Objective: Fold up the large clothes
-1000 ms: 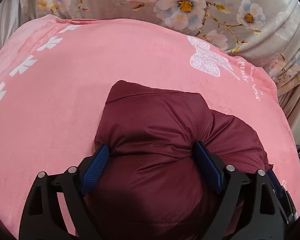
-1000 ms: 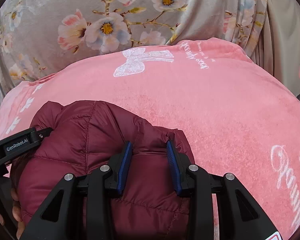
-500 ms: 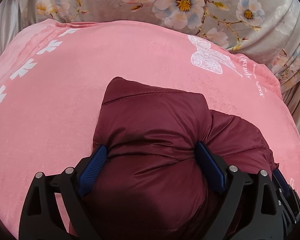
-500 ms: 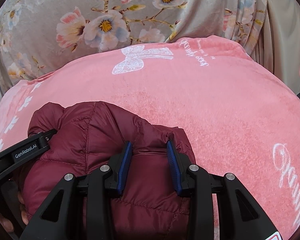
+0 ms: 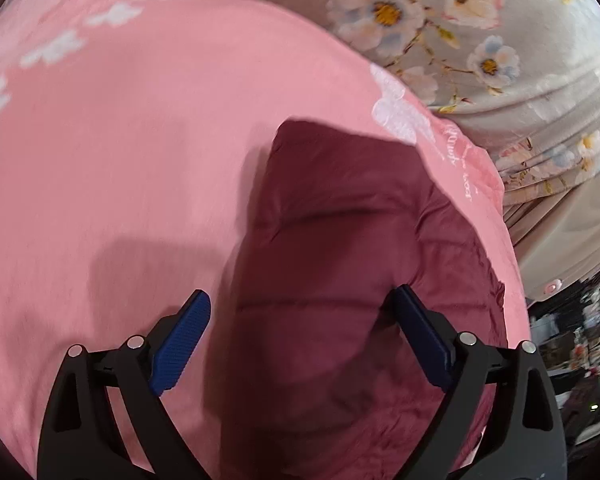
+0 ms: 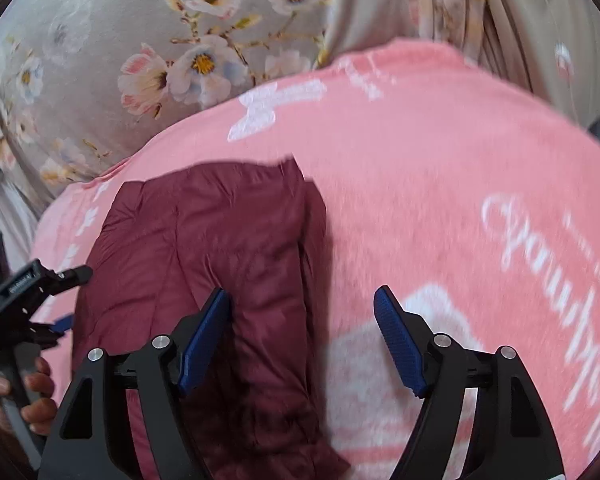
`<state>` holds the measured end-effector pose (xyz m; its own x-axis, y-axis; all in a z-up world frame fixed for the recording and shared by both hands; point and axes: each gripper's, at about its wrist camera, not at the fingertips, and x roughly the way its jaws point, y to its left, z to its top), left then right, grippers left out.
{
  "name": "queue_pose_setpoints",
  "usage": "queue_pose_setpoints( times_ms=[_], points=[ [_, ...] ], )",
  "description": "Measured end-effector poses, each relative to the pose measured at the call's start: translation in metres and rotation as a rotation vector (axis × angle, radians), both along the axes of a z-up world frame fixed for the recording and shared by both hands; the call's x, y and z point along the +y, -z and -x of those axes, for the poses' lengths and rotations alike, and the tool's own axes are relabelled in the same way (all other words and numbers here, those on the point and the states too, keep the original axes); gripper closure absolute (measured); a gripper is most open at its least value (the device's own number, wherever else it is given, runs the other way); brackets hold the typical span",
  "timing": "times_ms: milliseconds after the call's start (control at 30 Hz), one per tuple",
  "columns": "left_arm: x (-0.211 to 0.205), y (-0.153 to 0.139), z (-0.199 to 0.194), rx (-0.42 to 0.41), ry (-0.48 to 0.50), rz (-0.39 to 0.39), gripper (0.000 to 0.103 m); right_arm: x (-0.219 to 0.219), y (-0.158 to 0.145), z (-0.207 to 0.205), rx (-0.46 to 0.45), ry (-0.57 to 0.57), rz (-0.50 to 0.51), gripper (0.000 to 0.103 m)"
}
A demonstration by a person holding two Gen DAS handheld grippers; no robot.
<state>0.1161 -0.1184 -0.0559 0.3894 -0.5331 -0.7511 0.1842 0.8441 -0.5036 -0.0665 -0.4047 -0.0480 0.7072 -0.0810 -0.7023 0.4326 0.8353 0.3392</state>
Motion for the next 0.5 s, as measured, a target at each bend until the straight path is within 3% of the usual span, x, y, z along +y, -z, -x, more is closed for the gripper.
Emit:
queue_pose_setpoints(
  times_ms=[200,333,367,433,500],
  points=[
    [0.012,0.027,0.004,0.144,-0.001,0.16,0.009,-0.01,0.034,-0.005,-0.019,-0.026,-0.302,0.024],
    [0.005,0.028,0.006,0.142,0.031,0.164,0.007,-0.003,0.038,-0.011,-0.039,-0.027,-0.306,0.023],
    [-0.001,0.028,0.008,0.153,0.067,0.179,0.008,-0.002,0.038,-0.014,-0.04,-0.031,-0.311,0.026],
    [-0.008,0.025,0.012,0.149,0.089,0.17,0.011,0.003,0.04,-0.021,-0.061,-0.078,-0.37,0.051],
    [-0.013,0.012,0.021,0.095,0.097,0.115,0.029,0.01,0.035,-0.027,-0.064,-0.095,-0.352,0.066]
  ],
)
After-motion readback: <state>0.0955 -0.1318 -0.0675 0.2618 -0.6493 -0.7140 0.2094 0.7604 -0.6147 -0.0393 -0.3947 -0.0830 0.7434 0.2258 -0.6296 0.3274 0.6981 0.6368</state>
